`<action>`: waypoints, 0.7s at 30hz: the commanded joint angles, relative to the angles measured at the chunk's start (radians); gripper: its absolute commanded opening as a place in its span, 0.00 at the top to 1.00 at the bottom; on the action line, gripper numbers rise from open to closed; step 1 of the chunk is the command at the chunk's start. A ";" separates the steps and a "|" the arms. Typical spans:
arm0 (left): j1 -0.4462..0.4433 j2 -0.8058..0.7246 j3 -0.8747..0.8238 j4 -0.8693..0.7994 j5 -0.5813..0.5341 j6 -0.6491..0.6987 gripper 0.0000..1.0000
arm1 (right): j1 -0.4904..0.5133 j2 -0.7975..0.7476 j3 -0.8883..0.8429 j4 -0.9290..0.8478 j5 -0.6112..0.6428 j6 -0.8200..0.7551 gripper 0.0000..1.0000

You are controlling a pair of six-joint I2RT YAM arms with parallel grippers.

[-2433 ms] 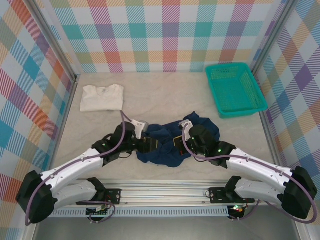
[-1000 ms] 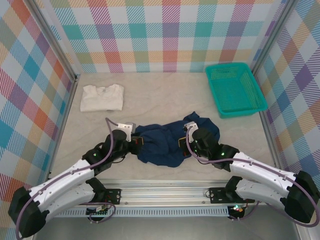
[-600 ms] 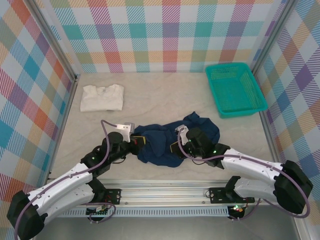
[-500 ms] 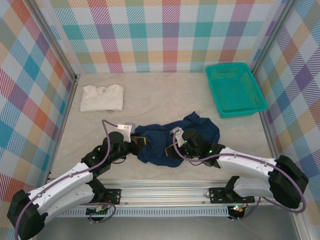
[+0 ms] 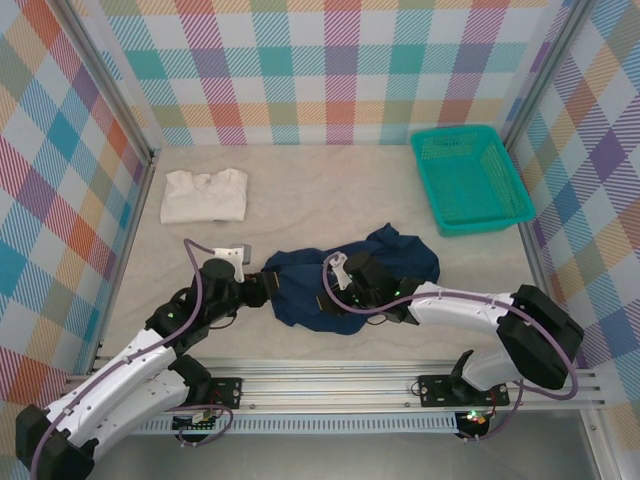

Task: Fold the inside-out t-shirt

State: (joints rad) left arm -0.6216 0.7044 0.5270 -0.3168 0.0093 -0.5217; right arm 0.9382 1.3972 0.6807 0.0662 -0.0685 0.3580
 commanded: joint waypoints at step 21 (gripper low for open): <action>0.161 0.575 0.110 0.120 0.286 -0.001 0.49 | -0.174 0.018 0.123 -0.153 -0.037 0.065 0.46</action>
State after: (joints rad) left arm -0.4694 1.2503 0.6170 -0.2619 0.1699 -0.5293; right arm 0.8108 1.4040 0.7471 -0.0677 -0.0429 0.3981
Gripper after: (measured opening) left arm 0.543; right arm 0.523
